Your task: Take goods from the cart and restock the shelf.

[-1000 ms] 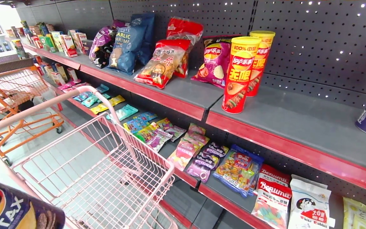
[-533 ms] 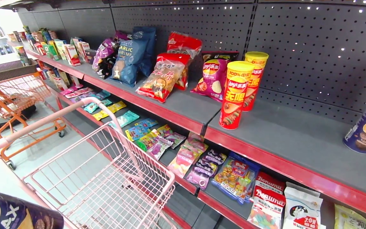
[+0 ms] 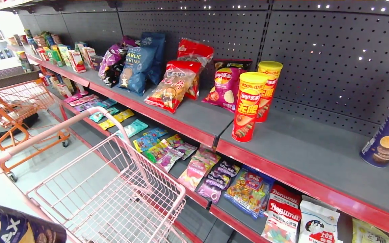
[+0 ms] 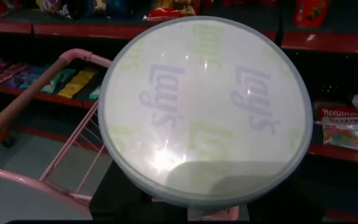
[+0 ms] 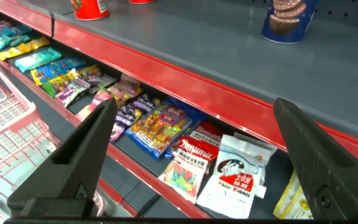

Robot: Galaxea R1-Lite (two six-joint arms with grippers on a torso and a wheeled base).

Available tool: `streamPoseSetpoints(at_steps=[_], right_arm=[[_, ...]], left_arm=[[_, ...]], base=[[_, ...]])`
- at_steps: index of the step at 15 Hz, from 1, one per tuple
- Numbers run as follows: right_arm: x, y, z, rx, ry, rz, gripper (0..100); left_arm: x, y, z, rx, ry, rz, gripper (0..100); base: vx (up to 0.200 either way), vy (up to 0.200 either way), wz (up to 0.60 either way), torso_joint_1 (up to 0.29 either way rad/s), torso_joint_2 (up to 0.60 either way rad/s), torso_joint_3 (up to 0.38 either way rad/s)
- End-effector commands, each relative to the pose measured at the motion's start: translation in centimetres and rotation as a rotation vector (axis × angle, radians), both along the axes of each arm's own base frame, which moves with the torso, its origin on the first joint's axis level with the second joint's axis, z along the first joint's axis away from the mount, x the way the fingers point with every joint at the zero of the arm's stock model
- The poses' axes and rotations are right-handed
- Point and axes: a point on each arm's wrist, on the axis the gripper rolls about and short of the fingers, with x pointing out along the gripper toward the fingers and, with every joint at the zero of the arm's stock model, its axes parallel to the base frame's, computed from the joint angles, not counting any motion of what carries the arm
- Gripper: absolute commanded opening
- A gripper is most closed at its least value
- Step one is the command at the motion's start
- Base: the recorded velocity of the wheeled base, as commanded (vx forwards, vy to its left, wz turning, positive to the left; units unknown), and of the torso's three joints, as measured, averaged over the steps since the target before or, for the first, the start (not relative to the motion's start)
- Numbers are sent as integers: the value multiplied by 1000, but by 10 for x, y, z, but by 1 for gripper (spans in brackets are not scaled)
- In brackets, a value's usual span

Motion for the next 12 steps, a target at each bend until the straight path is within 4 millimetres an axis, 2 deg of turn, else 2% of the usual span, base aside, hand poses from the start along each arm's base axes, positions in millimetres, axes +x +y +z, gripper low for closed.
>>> streamPoseSetpoints(at_steps=[1, 11, 12], right_arm=[[0, 0, 0, 0, 0, 2, 100], [0, 0, 0, -2, 0, 2, 100], [0, 0, 0, -2, 0, 1, 100]], left_arm=[[1, 0, -1, 11, 5, 2, 0], [2, 0, 0, 106, -18, 21, 0], [2, 0, 0, 120, -21, 20, 0]], base=[[0, 0, -600, 2, -2, -2], [0, 0, -600, 5, 2, 2], [0, 0, 0, 0, 0, 0]])
